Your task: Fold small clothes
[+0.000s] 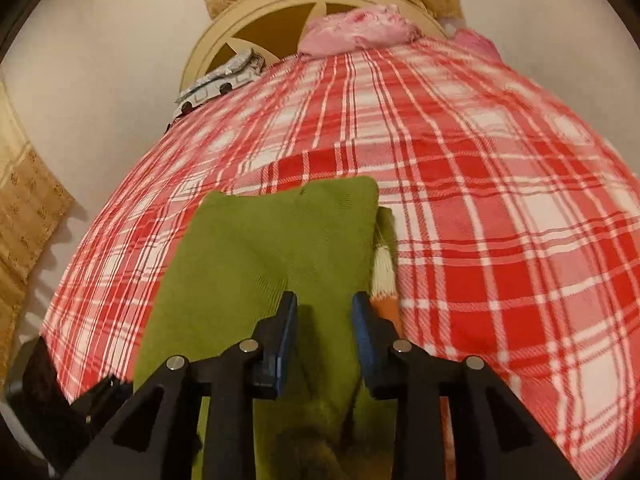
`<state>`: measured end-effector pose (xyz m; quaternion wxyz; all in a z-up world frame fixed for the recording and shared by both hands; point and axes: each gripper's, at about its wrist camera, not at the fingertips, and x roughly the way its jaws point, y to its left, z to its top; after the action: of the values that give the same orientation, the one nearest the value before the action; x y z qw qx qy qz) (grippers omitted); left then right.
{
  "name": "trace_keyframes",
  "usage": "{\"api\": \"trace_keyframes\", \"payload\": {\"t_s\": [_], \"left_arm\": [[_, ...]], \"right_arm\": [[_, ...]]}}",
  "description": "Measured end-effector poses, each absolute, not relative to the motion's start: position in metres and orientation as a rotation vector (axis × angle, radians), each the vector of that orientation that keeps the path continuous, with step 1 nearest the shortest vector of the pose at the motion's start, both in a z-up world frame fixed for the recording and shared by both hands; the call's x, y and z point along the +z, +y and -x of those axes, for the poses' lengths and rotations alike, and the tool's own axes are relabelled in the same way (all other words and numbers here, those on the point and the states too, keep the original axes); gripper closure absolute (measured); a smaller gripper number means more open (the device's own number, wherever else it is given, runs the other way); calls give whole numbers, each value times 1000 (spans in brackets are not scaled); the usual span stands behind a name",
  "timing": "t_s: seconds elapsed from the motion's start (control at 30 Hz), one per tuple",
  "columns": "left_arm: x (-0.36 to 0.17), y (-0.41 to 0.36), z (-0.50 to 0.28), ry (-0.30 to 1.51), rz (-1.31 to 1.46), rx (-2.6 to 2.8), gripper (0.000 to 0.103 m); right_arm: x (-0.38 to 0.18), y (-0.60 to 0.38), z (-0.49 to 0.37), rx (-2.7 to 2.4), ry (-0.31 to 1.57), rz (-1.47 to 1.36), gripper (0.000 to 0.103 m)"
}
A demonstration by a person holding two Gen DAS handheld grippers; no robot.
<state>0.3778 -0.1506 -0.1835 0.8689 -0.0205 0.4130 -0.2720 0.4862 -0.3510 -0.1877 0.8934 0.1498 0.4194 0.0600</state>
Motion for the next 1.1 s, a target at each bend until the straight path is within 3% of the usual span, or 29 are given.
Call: {"api": "trace_keyframes", "payload": {"t_s": [0.07,0.23,0.4,0.53,0.7,0.93,1.1], "left_arm": [[-185,-149,-380,874,60,-577,9],[-185,-153,-381,876,50,-580,6],[-186,-154,-383,881,41,-583,3],[-186,-153,-383,881,38,-581,3],[-186,-152,-384,881,36,-582,3],[-187,-153,-385,883,28,-579,2],[-187,-153,-387,884,25,-579,2]], "right_arm": [[-190,-350,-491,106,879,-286,98],[-190,-353,-491,39,871,-245,98],[-195,-356,-487,77,879,-249,94],[-173,-353,-460,95,821,-261,72],[-152,-314,-414,257,736,-174,72],[-196,-306,-413,210,899,-107,72],[-199,-313,-407,218,876,-132,72]]}}
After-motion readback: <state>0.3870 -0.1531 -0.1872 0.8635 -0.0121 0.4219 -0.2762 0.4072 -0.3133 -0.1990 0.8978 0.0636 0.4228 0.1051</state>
